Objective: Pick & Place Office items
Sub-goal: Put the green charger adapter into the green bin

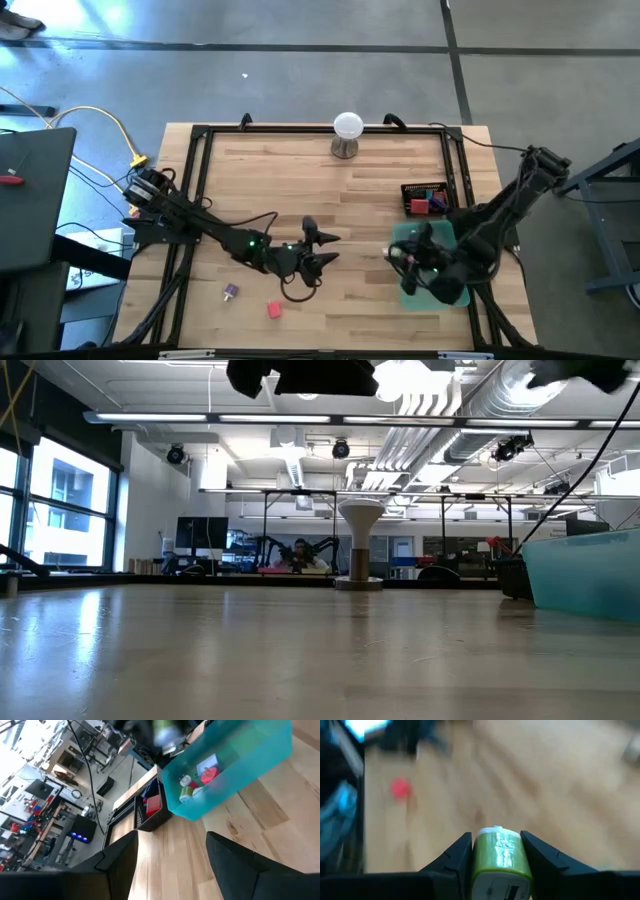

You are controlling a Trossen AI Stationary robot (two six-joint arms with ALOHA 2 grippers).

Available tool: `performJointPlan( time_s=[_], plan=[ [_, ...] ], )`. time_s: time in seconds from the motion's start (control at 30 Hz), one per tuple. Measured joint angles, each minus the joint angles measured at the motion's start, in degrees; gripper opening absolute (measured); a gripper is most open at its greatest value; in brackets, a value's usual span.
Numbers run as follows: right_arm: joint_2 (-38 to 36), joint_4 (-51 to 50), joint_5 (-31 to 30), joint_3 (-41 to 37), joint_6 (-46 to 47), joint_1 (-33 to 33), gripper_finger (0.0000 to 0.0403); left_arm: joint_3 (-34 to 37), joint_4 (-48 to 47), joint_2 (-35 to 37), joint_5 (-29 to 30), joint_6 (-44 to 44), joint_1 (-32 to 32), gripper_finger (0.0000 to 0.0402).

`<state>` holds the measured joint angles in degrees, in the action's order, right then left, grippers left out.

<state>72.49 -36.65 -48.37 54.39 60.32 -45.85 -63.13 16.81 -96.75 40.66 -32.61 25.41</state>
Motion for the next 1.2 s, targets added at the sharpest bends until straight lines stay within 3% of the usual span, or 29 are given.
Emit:
performJointPlan(
  time_s=[0.13,0.33,0.43,0.63,0.83,1.2],
  plan=[
    [0.5,-9.3,9.6,0.0,13.3,-2.9,0.0126,0.0,0.0,0.0,-0.1,0.6,-0.8,0.0225],
    [1.2,-27.0,20.1,0.0,40.8,-5.8,0.0126,0.0,-2.3,0.0,-0.5,1.6,-1.4,0.0225],
    [2.5,-29.9,26.0,0.0,47.5,-7.0,0.0126,0.0,-3.3,0.0,-0.7,2.7,-1.4,0.0225],
    [5.0,-27.8,33.7,0.0,51.3,-8.7,0.0125,0.0,-5.9,0.0,-0.7,3.7,-1.4,0.0225],
    [8.3,-24.4,36.0,0.0,52.6,-8.4,0.0125,0.0,-7.6,0.0,-0.9,5.5,-1.4,0.0225],
    [15.3,-21.9,39.4,0.0,52.2,-7.3,0.0131,0.0,-11.5,0.0,-6.3,8.7,-1.6,0.0225]
  ],
)
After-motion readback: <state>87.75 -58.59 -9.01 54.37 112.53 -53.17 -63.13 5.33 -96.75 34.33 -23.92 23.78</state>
